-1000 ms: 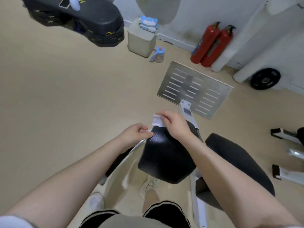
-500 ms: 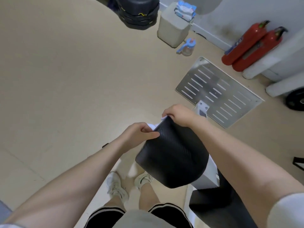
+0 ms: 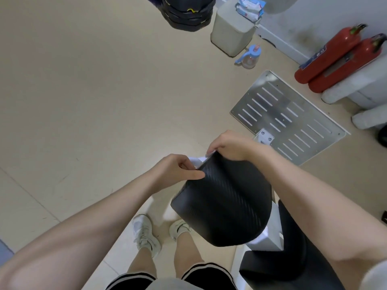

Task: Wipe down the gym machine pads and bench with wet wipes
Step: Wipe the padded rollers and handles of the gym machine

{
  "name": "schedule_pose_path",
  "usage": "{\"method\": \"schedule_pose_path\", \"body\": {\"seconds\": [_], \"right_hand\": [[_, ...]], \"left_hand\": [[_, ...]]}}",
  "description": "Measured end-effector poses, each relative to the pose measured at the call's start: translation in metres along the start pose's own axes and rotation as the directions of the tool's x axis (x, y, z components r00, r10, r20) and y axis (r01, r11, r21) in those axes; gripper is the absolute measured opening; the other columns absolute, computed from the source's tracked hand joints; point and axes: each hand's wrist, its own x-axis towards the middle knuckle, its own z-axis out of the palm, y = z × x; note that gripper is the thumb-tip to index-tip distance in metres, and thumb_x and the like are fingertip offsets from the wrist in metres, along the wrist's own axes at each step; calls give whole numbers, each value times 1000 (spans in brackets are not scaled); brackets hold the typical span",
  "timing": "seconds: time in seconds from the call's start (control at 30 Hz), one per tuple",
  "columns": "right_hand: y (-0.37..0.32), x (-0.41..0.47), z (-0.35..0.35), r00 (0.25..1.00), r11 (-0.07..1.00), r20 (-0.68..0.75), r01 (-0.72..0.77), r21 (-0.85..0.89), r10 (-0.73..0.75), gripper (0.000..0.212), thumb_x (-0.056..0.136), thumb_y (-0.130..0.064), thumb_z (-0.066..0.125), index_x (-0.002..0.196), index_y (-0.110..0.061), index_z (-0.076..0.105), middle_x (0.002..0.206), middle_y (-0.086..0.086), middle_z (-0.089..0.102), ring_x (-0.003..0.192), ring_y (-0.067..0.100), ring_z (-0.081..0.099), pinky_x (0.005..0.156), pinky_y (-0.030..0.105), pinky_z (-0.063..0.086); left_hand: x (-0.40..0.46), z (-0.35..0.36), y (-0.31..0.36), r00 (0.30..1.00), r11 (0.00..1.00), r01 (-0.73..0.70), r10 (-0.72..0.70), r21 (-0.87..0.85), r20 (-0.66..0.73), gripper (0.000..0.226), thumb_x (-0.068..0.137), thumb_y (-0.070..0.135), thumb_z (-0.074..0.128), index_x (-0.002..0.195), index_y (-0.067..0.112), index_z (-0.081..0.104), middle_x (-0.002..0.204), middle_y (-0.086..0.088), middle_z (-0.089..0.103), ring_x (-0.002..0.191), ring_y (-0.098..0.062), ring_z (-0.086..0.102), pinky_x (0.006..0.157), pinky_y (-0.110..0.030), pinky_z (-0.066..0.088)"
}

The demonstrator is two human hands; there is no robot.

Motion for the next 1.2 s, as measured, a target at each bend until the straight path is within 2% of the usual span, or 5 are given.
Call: {"method": "schedule_pose_path", "body": {"seconds": [0.17, 0.47, 0.7, 0.97, 1.2], "right_hand": [[24, 14, -6, 989, 988, 15, -150, 38, 150, 29, 90, -13, 44, 102, -13, 71, 118, 3, 64, 114, 22, 51, 96, 28, 39], [19, -16, 23, 960, 955, -118, 269, 125, -255, 42, 89, -33, 30, 104, -13, 64, 103, -1, 64, 90, 9, 53, 84, 28, 40], [75, 25, 34, 990, 979, -120, -46, 197, 70, 39, 98, -31, 31, 99, -12, 65, 108, 3, 62, 100, 21, 53, 90, 33, 40], [49, -13, 26, 983, 964, -163, 117, 238, -79, 45, 95, -29, 27, 124, -10, 56, 133, 4, 52, 123, 15, 43, 100, 17, 24], [112, 40, 38, 970, 896, -3, -222, 384, 242, 39, 101, -29, 29, 112, -6, 59, 117, 9, 57, 112, 25, 49, 97, 33, 34]], "left_hand": [[10, -2, 5, 999, 999, 18, -20, 52, 35, 31, 72, 41, 74, 85, 14, 65, 77, 6, 65, 68, -9, 57, 68, -23, 43], [20, -4, 19, 992, 986, 76, -90, 149, 91, 40, 64, 52, 75, 87, 20, 67, 73, 9, 64, 64, -4, 57, 59, -15, 40], [52, 8, 27, 996, 993, 61, -67, 103, 51, 55, 62, 59, 65, 108, 28, 63, 105, 17, 62, 93, -4, 61, 82, -20, 45], [80, 12, 37, 972, 982, 171, -181, 78, 151, 52, 75, 41, 72, 120, 18, 61, 122, 5, 61, 107, -5, 57, 84, -17, 40], [122, 18, 46, 921, 972, 170, -216, 162, 324, 61, 86, 36, 62, 140, 26, 37, 136, 11, 45, 118, -2, 44, 91, -17, 28]]}}
